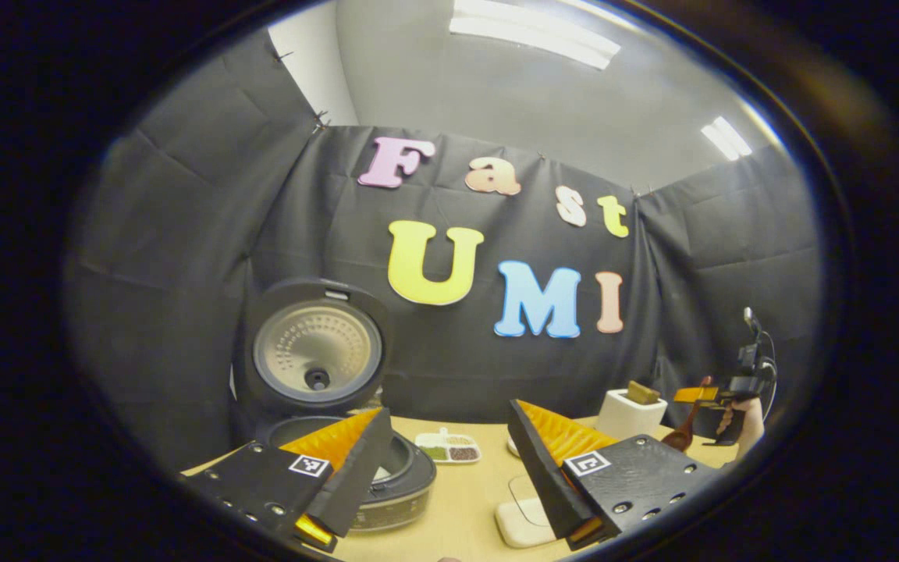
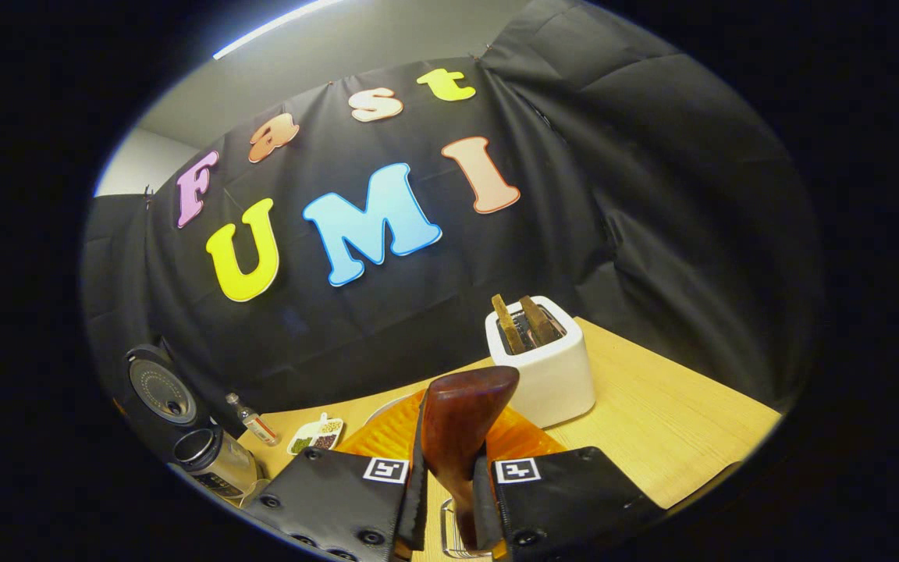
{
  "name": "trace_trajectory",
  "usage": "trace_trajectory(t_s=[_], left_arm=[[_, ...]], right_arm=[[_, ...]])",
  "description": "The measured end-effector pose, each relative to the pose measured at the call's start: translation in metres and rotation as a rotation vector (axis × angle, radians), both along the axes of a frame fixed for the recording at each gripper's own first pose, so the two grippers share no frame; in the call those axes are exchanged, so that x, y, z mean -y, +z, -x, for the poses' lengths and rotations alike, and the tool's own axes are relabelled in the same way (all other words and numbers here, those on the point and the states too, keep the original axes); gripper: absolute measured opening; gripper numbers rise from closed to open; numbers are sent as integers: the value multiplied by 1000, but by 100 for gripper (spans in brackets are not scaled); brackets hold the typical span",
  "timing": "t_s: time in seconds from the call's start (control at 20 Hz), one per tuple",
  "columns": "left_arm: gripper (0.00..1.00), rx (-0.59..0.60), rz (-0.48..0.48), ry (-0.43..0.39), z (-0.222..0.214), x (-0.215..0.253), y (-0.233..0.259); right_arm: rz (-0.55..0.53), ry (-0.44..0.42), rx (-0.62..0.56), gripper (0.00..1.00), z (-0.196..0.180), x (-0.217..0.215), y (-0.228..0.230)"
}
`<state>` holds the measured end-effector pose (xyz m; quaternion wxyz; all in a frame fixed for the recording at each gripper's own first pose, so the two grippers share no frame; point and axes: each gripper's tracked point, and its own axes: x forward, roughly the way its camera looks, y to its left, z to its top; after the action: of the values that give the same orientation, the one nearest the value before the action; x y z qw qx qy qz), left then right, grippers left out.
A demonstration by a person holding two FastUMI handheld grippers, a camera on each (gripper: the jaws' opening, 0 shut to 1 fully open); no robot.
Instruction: Close the left gripper, press the button to open the rice cooker; take a wooden spoon from the chopstick holder with the right hand, scoop a spoonful of rice and pour it into the rice cooker, then put the wooden spoon back into the chopstick holder.
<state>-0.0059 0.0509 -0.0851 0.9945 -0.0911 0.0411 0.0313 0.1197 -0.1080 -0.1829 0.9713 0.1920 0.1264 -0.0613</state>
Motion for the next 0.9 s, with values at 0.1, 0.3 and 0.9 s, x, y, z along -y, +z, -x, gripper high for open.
trace_trajectory(t_s=[0.1,0.3,0.9], left_arm=[[93,16,-6,51,-15,-24,15],[92,-7,-42,136,-58,-75,31],[91,-45,-226,284,-190,-194,73]], right_arm=[[0,5,-29,27,-6,-1,-15],[-33,5,-85,26,-8,-2,-43],[119,-18,-16,71,21,6,-26]])
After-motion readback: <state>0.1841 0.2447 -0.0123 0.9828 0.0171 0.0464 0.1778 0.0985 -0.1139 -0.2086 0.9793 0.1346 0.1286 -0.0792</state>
